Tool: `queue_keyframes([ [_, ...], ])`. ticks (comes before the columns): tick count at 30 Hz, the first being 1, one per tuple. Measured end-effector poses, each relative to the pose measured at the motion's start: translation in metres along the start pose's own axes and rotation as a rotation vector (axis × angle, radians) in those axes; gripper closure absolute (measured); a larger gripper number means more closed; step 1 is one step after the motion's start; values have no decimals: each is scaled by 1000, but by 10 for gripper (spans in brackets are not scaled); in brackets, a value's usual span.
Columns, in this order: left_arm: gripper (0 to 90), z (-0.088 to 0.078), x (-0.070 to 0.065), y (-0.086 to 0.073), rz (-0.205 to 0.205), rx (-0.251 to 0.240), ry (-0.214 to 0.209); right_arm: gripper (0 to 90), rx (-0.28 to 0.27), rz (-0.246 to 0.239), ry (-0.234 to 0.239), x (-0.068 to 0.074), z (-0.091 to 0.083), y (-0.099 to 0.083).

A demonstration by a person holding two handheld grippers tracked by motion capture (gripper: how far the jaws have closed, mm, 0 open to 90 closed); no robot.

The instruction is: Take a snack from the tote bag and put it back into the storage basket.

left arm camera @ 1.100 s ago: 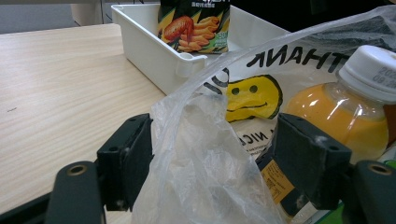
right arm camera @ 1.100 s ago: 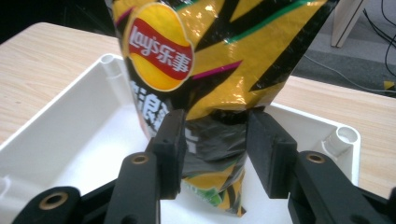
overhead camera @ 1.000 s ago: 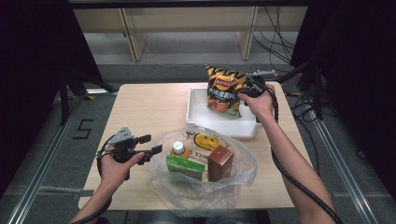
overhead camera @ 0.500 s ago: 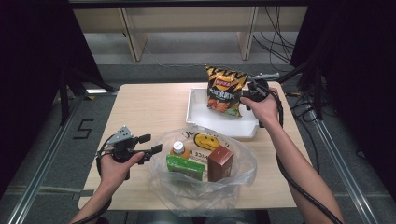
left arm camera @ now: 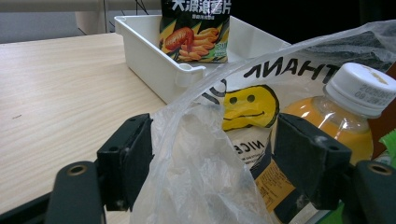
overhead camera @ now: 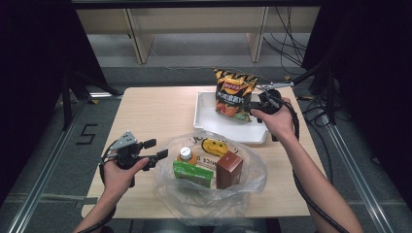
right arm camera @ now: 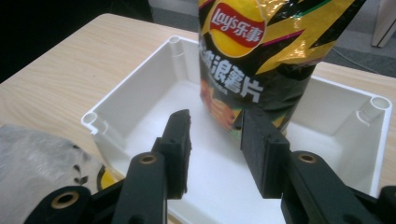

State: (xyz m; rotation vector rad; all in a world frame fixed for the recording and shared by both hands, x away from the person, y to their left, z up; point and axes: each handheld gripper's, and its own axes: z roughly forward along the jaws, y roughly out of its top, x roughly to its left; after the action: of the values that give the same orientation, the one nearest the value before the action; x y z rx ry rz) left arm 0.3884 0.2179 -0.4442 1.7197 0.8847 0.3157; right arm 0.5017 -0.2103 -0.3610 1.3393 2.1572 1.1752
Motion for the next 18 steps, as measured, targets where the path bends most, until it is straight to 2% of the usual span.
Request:
queue_keyframes([
  [2, 278, 0, 0, 0, 0, 2, 1, 620, -10, -7, 7, 2, -3, -2],
  [4, 278, 0, 0, 0, -3, 1, 3, 615, -15, 12, 16, 5, -7, -5],
  [5, 278, 0, 0, -1, -3, 0, 4, 613, -2, 2, 16, 6, -9, -6],
  [6, 278, 0, 0, -1, -4, -2, -1, 612, -8, -9, 18, 6, -10, -6],
  [7, 278, 0, 0, -1, -2, 0, 1, 611, -13, 0, 26, 8, -12, -8],
  [8, 278, 0, 0, -1, -2, 3, 4, 611, -13, -17, 27, 7, -13, -8],
  [9, 278, 0, 0, -1, -2, 2, 2, 610, -3, 6, 24, 10, -16, -8],
  [11, 278, 0, -1, -1, -2, 2, 2, 607, -13, -29, 23, 9, -19, -9],
  [12, 278, 0, -1, -1, -1, 2, 1, 607, -6, -14, 28, 11, -21, -10],
  [18, 278, 1, 0, -2, -3, 5, -2, 603, -14, -33, 47, 17, -31, -14],
])
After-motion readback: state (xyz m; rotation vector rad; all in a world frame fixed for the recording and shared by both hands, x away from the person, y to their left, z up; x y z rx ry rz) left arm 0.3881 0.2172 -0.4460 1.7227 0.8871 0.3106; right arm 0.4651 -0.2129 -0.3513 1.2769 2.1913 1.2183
